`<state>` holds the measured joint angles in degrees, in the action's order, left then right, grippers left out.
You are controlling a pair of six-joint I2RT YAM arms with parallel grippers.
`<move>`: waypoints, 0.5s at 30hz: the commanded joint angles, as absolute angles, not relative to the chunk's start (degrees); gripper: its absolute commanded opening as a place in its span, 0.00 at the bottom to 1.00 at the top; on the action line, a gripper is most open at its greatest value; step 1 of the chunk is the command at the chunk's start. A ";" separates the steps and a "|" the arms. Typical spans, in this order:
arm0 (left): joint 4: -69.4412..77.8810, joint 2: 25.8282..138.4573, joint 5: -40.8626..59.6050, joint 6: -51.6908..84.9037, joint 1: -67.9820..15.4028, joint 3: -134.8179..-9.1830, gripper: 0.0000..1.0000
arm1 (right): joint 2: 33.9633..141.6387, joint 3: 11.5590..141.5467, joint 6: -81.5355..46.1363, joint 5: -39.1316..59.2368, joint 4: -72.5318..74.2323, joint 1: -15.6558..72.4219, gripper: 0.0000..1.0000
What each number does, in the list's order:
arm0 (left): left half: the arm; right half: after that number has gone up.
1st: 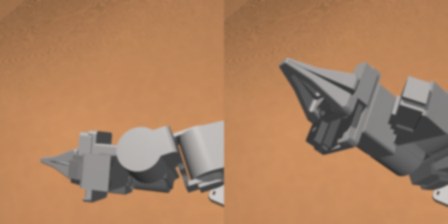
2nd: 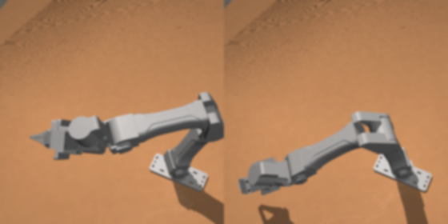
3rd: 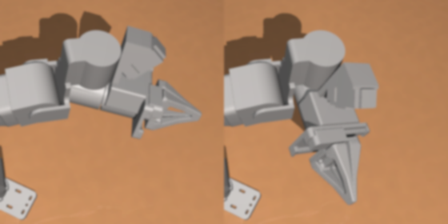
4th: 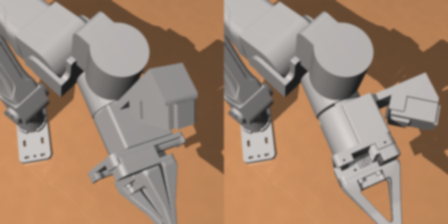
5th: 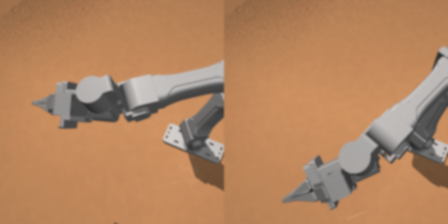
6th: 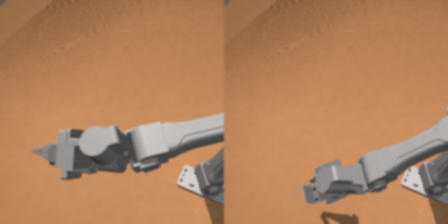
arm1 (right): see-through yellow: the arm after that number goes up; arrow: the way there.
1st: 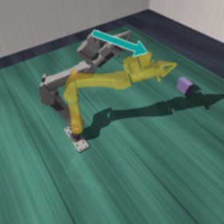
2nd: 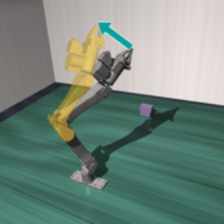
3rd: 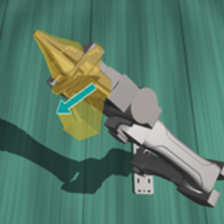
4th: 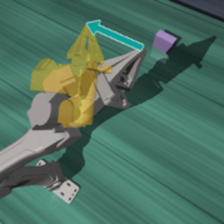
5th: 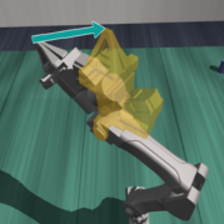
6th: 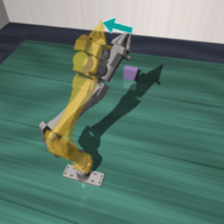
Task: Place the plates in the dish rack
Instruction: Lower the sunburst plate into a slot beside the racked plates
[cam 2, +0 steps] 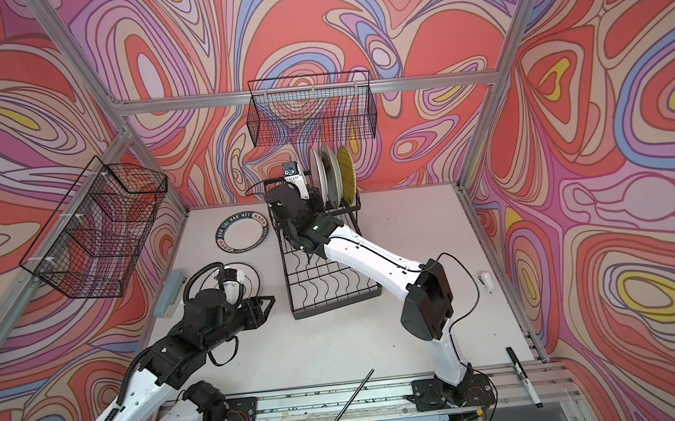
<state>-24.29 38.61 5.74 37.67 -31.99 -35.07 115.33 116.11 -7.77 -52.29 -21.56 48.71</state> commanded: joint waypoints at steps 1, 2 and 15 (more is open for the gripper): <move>-25.75 38.01 4.82 36.93 -32.17 -36.76 0.49 | 116.51 119.13 -9.04 -55.25 -21.74 48.25 0.00; -25.70 37.98 4.87 36.95 -32.17 -36.69 0.49 | 116.80 119.49 -9.26 -55.44 -22.02 48.25 0.00; -26.19 37.14 4.77 36.34 -32.17 -36.26 0.49 | 120.08 122.91 -11.70 -56.68 -24.86 47.66 0.00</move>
<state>-24.40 38.09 5.69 37.30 -31.99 -35.07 118.67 120.70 -10.70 -54.33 -24.60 48.38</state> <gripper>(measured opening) 0.493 0.069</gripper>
